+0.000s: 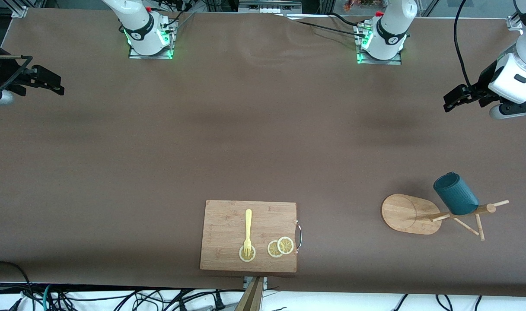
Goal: Pass cup and hang on rack
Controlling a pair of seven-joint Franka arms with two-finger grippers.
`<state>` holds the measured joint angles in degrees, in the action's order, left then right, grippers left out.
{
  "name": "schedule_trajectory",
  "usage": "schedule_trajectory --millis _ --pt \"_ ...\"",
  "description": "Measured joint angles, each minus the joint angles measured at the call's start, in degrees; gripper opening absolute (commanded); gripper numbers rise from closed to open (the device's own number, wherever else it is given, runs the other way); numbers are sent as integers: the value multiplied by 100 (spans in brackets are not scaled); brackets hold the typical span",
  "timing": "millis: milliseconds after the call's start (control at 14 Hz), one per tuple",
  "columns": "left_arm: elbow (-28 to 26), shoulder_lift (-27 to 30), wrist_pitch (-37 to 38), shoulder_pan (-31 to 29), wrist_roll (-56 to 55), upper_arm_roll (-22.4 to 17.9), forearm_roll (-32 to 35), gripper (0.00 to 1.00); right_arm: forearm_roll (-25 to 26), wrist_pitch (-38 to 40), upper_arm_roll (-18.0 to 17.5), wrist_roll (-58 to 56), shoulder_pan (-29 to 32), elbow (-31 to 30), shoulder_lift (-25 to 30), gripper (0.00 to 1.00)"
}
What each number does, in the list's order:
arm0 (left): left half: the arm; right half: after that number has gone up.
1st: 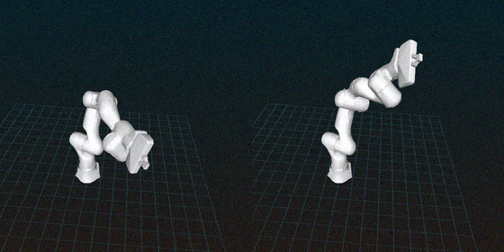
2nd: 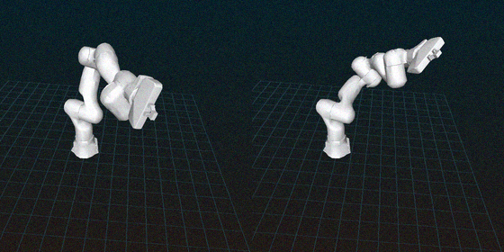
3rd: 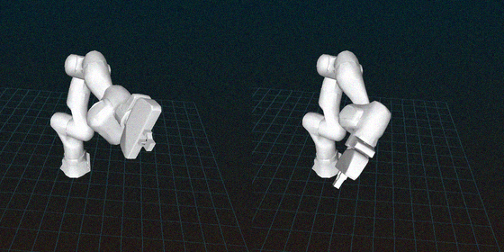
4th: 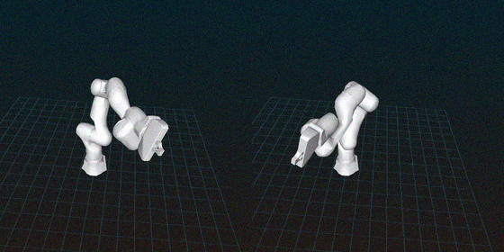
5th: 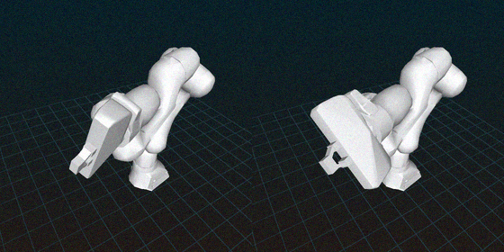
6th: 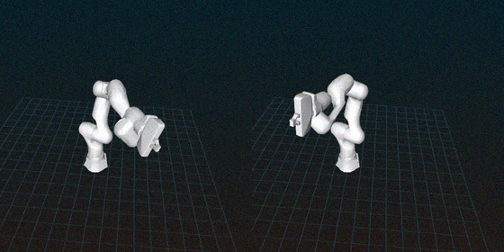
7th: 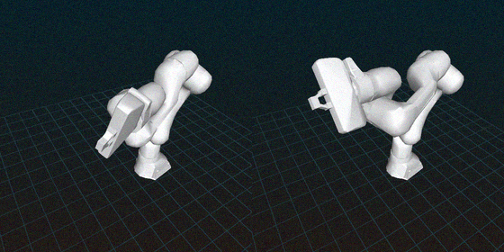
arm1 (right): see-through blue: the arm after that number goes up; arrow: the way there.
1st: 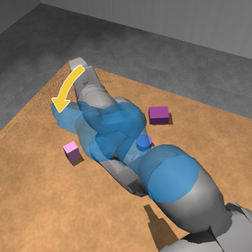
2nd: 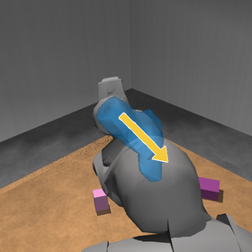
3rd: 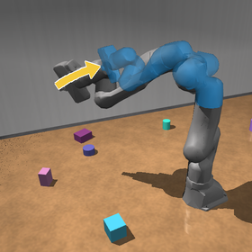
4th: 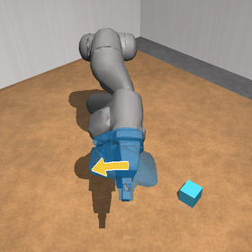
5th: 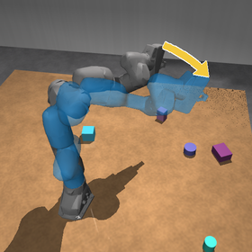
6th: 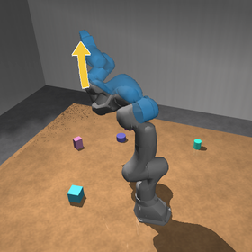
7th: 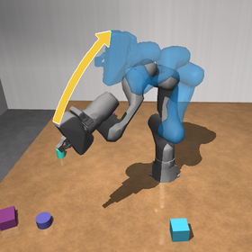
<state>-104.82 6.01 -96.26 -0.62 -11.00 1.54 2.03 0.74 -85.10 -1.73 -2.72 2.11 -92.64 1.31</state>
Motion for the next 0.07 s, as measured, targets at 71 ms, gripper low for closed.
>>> schedule_trajectory --millis 71 --pt "18 2 13 0 0 0 0 100 0 10 0 0 0 0 0 100"
